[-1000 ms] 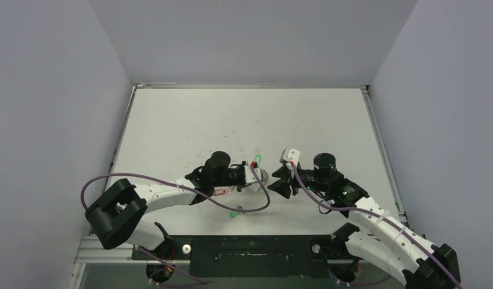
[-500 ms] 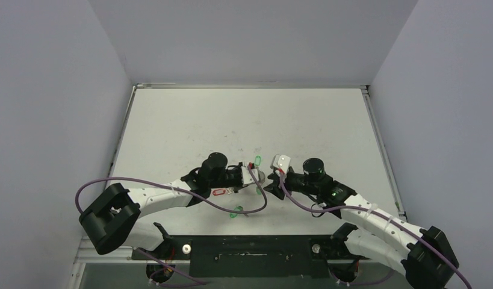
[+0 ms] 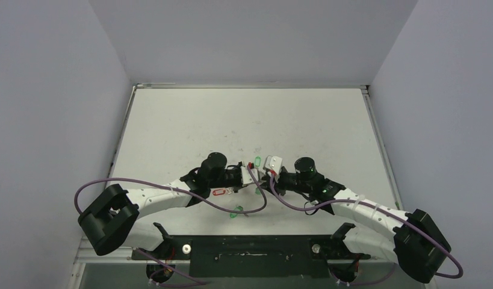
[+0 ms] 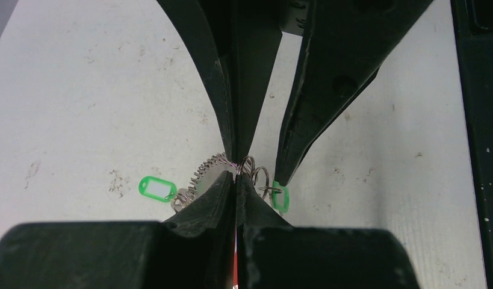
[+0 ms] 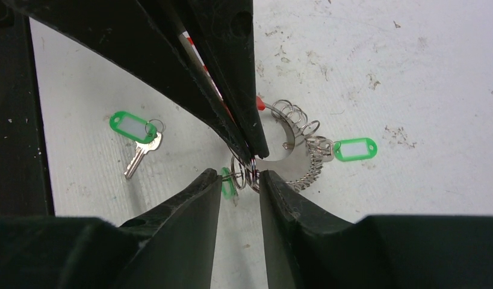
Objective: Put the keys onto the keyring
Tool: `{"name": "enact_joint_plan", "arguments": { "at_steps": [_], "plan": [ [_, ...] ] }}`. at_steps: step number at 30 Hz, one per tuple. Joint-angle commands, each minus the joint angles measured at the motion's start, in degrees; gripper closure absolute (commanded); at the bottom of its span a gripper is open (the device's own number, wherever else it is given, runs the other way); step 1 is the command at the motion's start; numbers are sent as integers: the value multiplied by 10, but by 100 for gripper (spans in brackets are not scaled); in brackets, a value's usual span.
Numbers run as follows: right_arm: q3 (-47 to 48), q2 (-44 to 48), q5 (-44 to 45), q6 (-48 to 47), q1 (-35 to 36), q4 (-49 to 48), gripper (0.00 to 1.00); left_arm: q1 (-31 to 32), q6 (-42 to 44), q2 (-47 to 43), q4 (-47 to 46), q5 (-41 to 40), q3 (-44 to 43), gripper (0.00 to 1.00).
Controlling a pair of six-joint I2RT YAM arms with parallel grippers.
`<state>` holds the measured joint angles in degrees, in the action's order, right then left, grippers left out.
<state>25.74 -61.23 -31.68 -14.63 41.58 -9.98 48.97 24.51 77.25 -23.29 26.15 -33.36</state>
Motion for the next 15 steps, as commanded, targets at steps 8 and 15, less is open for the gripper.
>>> {"name": "enact_joint_plan", "arguments": {
  "at_steps": [8,15],
  "plan": [
    [6,-25,0,-25,5,-52,82,2,2,-23,-15,8,-5,100],
    [4,-13,18,-23,5,-59,84,2,4,-24,-12,12,-5,100]
  ]
}}
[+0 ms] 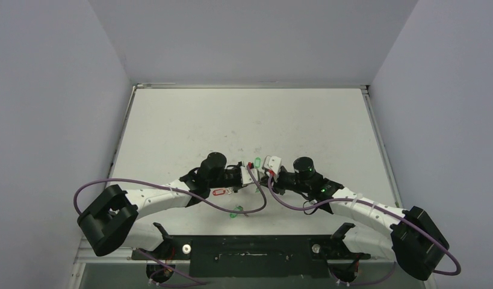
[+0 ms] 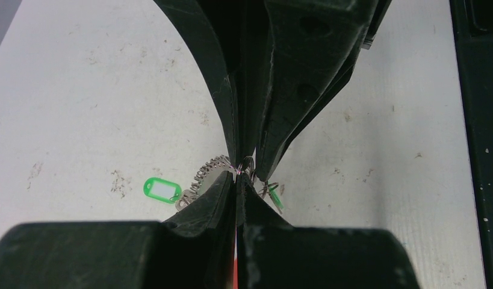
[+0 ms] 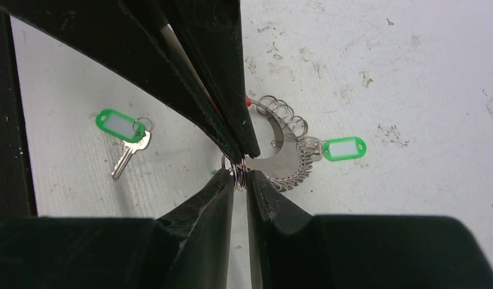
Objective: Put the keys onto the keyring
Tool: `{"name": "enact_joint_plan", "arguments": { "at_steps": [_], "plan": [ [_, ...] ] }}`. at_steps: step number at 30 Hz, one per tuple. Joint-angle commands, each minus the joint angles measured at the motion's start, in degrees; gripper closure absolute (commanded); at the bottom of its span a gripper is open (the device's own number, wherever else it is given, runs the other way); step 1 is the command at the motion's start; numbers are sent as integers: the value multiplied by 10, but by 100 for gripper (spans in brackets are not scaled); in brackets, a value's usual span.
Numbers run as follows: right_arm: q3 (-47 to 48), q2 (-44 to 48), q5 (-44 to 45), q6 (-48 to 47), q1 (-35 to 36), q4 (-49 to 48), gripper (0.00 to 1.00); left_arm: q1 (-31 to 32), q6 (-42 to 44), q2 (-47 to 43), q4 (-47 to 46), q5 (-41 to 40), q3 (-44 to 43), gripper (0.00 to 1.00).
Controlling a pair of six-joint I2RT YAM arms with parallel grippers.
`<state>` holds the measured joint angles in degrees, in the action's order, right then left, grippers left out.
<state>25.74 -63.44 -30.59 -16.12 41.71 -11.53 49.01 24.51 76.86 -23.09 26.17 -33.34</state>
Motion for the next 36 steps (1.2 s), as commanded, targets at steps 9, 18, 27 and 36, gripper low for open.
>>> {"name": "enact_joint_plan", "arguments": {
  "at_steps": [9,18,27,36],
  "plan": [
    [-1,29,15,-11,4,-34,100,1,3,-19,-14,10,-6,100],
    [-16,55,17,-11,3,-29,100,1,-2,-20,-20,4,-4,100],
    [-22,75,-21,-24,2,-31,100,0,-16,-91,-47,-11,54,64],
    [-26,110,-144,-74,1,-30,100,-4,-27,-210,-72,9,132,64]
  ]
}}
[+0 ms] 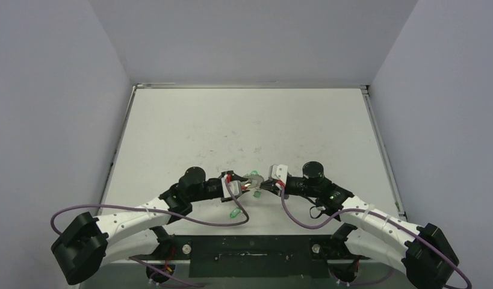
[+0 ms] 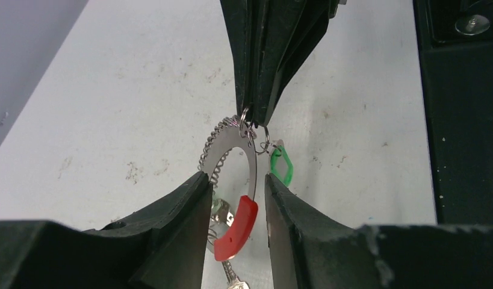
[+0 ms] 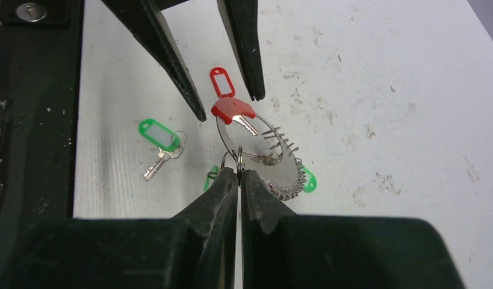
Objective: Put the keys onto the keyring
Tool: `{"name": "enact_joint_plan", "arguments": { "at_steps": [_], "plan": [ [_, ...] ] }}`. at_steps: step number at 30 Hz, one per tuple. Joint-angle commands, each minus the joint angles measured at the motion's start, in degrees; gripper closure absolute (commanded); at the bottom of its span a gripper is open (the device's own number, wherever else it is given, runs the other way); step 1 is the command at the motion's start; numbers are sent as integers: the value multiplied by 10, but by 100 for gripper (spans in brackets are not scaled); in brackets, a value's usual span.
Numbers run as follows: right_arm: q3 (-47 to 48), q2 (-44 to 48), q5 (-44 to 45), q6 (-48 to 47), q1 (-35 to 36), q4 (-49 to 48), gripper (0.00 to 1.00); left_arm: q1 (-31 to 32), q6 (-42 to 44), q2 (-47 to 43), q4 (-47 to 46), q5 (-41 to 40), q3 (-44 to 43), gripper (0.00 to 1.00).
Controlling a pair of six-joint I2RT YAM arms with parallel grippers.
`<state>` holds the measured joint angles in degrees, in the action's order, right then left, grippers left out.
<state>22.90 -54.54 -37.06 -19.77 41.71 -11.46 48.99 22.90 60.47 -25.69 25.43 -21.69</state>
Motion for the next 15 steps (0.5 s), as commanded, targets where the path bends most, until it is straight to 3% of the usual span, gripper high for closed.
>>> {"name": "enact_joint_plan", "arguments": {
  "at_steps": [1,7,15],
  "plan": [
    [4,24,-88,-45,1,-26,100,-4,-11,-53,-49,22,20,65],
    [16,33,-122,-91,2,2,100,-5,-5,-81,-81,61,37,70],
    [29,25,-131,-78,3,-4,100,-4,1,-62,-100,94,27,77]
  ]
}}
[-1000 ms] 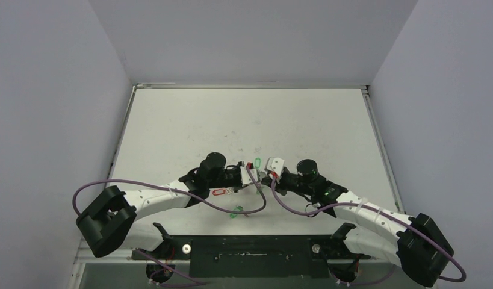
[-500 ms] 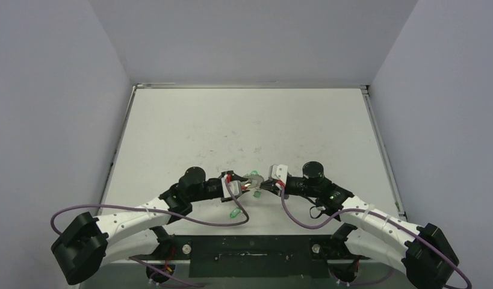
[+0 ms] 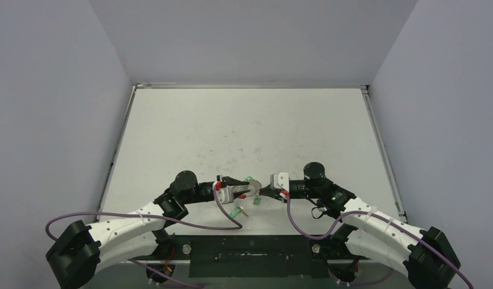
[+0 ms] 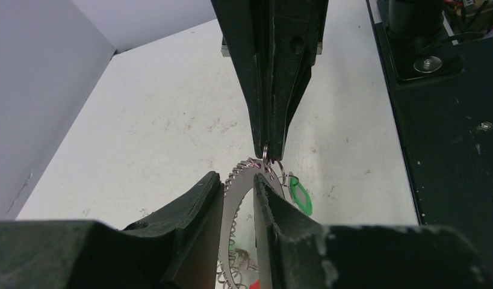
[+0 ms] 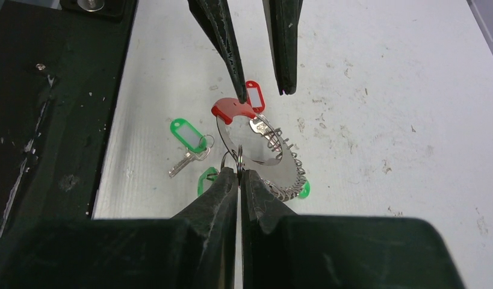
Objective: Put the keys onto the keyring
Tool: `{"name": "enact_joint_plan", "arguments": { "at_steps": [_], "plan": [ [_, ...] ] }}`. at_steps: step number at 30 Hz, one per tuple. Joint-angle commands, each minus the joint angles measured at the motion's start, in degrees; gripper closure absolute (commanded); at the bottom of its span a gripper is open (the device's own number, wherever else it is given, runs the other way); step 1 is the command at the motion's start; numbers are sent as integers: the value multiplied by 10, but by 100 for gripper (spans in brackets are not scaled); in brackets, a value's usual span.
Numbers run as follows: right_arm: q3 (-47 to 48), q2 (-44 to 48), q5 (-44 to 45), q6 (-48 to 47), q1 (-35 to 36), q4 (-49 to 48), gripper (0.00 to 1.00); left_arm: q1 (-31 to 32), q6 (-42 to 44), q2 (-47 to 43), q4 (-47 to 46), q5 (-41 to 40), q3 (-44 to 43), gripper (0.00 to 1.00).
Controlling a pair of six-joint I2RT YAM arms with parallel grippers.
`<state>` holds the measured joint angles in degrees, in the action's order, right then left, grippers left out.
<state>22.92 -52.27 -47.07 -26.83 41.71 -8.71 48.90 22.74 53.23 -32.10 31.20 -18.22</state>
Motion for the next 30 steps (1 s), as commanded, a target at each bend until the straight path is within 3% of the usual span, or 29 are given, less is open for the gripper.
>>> {"name": "enact_joint_plan", "arguments": {
  "at_steps": [1,4,8,20,30],
  "plan": [
    [28,2,-27,0,3,-36,100,-3,5,16,-33,44,-11,76],
    [30,-1,-11,29,3,-53,100,-1,9,32,-32,57,-16,69],
    [29,-10,-14,53,5,-70,100,2,9,52,-36,49,-19,69],
    [35,-25,-8,65,10,-71,100,4,-9,107,-98,57,-38,77],
    [39,-27,9,69,13,-60,100,5,-19,139,-111,66,-50,96]
  ]
}}
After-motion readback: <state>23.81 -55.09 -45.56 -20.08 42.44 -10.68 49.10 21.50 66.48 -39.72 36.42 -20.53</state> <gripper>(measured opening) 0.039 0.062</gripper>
